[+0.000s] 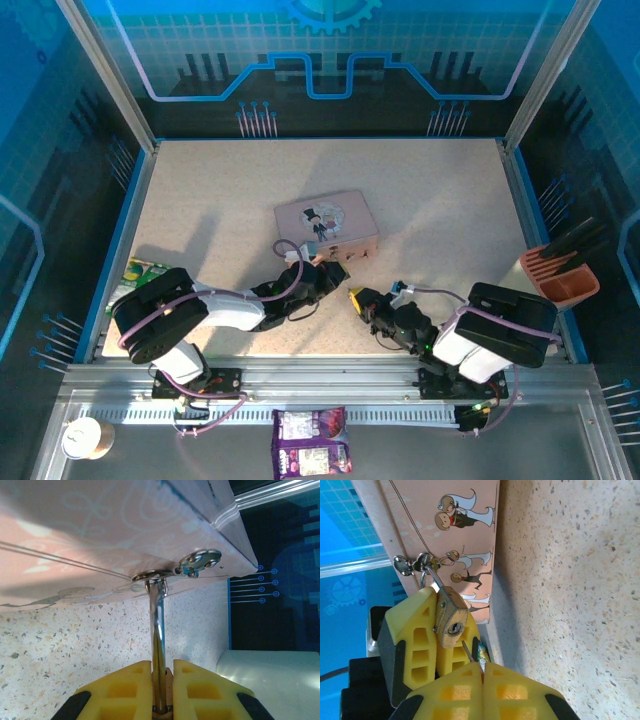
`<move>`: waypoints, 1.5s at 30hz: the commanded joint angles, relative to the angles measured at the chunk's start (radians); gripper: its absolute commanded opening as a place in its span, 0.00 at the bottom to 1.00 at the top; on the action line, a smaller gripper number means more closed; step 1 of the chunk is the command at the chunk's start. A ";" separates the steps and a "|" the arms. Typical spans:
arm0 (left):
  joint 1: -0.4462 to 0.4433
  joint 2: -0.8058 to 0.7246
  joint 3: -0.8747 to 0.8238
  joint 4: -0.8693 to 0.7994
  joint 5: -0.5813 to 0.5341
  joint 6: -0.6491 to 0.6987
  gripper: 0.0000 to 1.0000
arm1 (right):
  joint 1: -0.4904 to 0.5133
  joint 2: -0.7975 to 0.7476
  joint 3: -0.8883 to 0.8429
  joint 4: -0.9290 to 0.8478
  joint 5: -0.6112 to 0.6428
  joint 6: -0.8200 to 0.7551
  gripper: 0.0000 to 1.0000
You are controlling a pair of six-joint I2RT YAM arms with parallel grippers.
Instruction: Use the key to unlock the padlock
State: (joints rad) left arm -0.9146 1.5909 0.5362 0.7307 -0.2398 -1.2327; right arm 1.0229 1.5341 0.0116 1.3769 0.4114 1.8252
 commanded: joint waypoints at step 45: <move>-0.037 -0.056 -0.018 0.125 -0.051 -0.021 0.00 | 0.023 -0.639 0.007 -0.741 0.106 -0.096 0.00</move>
State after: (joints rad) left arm -0.9520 1.5612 0.5133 0.7483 -0.2768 -1.2583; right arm 1.0344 0.9848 0.0109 0.8856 0.4488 1.7626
